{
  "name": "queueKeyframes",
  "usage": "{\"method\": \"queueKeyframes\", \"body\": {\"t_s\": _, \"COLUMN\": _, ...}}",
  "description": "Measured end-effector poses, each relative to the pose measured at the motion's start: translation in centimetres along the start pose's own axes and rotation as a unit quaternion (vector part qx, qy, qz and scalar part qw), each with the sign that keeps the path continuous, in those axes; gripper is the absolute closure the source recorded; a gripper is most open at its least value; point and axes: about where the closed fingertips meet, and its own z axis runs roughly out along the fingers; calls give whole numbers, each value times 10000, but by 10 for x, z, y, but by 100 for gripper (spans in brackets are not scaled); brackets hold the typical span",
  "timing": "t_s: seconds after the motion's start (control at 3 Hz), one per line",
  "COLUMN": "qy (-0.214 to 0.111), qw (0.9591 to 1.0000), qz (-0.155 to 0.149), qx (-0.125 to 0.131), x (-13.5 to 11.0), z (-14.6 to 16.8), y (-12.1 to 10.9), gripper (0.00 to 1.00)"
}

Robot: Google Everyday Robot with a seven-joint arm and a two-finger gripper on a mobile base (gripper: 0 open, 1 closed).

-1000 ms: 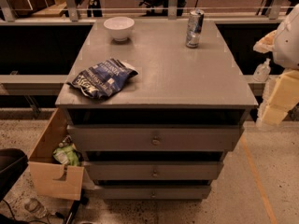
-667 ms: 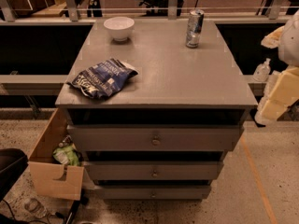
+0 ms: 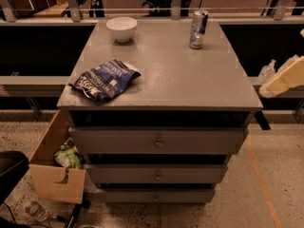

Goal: Move redbull can near blue chip bag

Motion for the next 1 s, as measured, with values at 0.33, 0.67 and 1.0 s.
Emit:
{"method": "queueKeyframes", "body": {"t_s": 0.33, "qy": -820, "qw": 9947, "qz": 478, "qx": 407, "x": -6, "z": 20, "y": -55, "gripper": 0}}
{"method": "queueKeyframes", "body": {"t_s": 0.67, "qy": -1853, "qw": 9764, "qz": 801, "qx": 766, "x": -30, "z": 43, "y": -107, "gripper": 0}}
{"method": "queueKeyframes", "body": {"t_s": 1.0, "qy": -2683, "qw": 9553, "qz": 992, "qx": 742, "x": -61, "z": 72, "y": -137, "gripper": 0}}
